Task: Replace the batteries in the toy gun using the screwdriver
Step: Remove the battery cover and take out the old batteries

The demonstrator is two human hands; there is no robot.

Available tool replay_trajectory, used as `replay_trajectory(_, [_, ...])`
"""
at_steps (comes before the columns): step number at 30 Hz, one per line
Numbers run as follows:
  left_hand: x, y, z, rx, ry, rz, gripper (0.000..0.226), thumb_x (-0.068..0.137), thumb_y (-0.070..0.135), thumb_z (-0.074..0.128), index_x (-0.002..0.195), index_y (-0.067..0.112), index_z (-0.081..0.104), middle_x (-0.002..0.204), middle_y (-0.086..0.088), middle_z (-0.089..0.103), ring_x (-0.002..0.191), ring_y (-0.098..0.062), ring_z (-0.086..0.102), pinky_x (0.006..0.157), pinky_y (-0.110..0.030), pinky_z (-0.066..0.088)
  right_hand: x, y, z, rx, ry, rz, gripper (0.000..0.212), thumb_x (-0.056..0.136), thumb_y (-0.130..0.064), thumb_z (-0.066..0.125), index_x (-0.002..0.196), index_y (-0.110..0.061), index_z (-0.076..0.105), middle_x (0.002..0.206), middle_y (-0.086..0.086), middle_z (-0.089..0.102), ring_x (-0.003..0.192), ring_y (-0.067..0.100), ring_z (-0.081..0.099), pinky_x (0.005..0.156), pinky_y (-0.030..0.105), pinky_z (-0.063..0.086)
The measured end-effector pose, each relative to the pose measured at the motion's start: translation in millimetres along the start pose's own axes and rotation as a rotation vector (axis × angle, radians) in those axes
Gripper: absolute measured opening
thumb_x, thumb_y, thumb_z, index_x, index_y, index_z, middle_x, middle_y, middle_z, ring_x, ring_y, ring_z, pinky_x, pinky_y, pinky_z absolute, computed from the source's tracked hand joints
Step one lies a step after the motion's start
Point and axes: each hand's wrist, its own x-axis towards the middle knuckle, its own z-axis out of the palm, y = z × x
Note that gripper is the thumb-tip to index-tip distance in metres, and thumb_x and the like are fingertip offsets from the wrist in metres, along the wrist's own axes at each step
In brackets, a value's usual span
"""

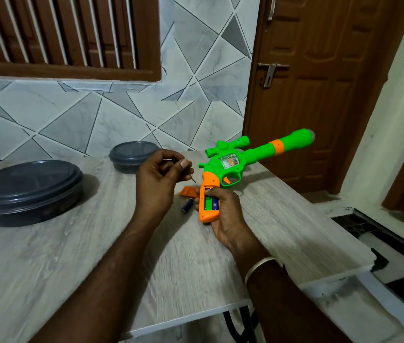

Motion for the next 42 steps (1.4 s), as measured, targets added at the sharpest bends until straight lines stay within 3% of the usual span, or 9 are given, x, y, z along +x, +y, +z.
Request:
replay_trajectory(5, [0.8,-2.7,-2.1,-0.002,0.005,-0.006,0.009,0.094,-0.003,0.064,0.092,0.007,0.064,0.088,-0.017,0.074,0.081,-0.028,0.076,0.074,-0.035,0.063,-4.3,-0.2,0.8,0.027,-0.032,-0.002,0.027,0.059,-0.011,0.05,0.075,-0.005,0.072,0.072,0.013,0.068,0.054,0.02,0.062,0.058,0.032,0.041])
replay_trajectory(12, [1.7,-8.0,-0.9,0.079,-0.026,-0.003,0.007,0.1,0.007,0.058,0.099,0.007,0.066,0.076,-0.012,0.069,0.064,-0.018,0.066,0.059,-0.027,0.055,-5.3,-4.8,-1.4,0.128,-0.069,0.016,0.038,0.088,-0.011,0.044,0.064,-0.007,0.073,0.065,0.011,0.067,0.051,0.018,0.061,0.057,0.03,0.046])
replay_trajectory(15, [-0.1,-11.5,-0.2,0.162,-0.108,-0.035,0.015,0.103,0.008,0.053,0.104,0.006,0.068,0.072,-0.013,0.063,0.059,-0.016,0.06,0.055,-0.022,0.048,-6.7,-4.7,2.2,0.079,-0.046,0.038,0.018,0.072,-0.01,0.051,0.078,-0.001,0.065,0.063,0.01,0.065,0.05,0.018,0.059,0.052,0.025,0.048])
replay_trajectory(17, [-1.8,-13.2,1.0,0.211,-0.148,-0.052,0.018,0.104,0.008,0.051,0.106,0.009,0.069,0.072,-0.013,0.063,0.059,-0.017,0.061,0.057,-0.024,0.05,-7.8,-3.9,2.0,0.066,-0.057,0.031,0.026,0.058,-0.012,0.048,0.077,-0.001,0.064,0.061,0.009,0.064,0.049,0.019,0.058,0.049,0.024,0.048])
replay_trajectory(23, [-6.9,-10.0,1.4,0.494,-0.303,-0.012,0.018,0.101,0.01,0.055,0.1,0.015,0.073,0.075,-0.002,0.07,0.055,-0.004,0.062,0.054,-0.018,0.052,-8.3,-6.9,3.2,0.262,-0.087,0.007,0.026,0.094,-0.018,0.042,0.081,-0.009,0.063,0.061,0.007,0.065,0.05,0.018,0.062,0.046,0.024,0.052])
replay_trajectory(26, [-6.6,-11.2,2.7,0.616,-0.403,0.035,0.017,0.098,0.014,0.061,0.104,0.018,0.076,0.088,-0.002,0.076,0.065,-0.008,0.067,0.065,-0.027,0.057,-6.1,-6.1,4.4,0.317,-0.057,0.004,0.022,0.096,-0.021,0.046,0.087,-0.011,0.063,0.065,0.005,0.067,0.055,0.015,0.065,0.05,0.024,0.054])
replay_trajectory(33, [-7.5,-11.0,4.6,0.719,-0.486,0.116,0.02,0.096,0.016,0.064,0.11,0.018,0.078,0.09,0.003,0.076,0.06,0.008,0.056,0.066,-0.012,0.04,-0.2,-2.2,4.7,0.329,-0.027,0.017,0.018,0.094,-0.021,0.051,0.093,-0.01,0.065,0.078,0.008,0.066,0.068,0.017,0.064,0.064,0.029,0.054])
replay_trajectory(38, [-6.3,-11.0,4.2,0.523,-0.332,0.064,0.004,0.094,0.018,0.069,0.094,0.017,0.073,0.073,0.003,0.071,0.056,-0.003,0.064,0.057,-0.028,0.05,-2.3,-2.0,6.3,0.298,-0.073,-0.014,0.022,0.092,-0.011,0.046,0.096,-0.006,0.067,0.081,0.01,0.068,0.067,0.018,0.066,0.065,0.031,0.053])
replay_trajectory(42, [-2.3,-5.3,1.8,0.235,-0.088,0.054,0.007,0.091,0.011,0.072,0.091,0.008,0.066,0.074,-0.01,0.072,0.066,-0.022,0.073,0.059,-0.036,0.06,-5.0,-5.0,5.8,0.172,-0.057,0.02,0.02,0.092,-0.011,0.044,0.099,-0.004,0.061,0.063,0.009,0.067,0.05,0.018,0.062,0.047,0.023,0.049])
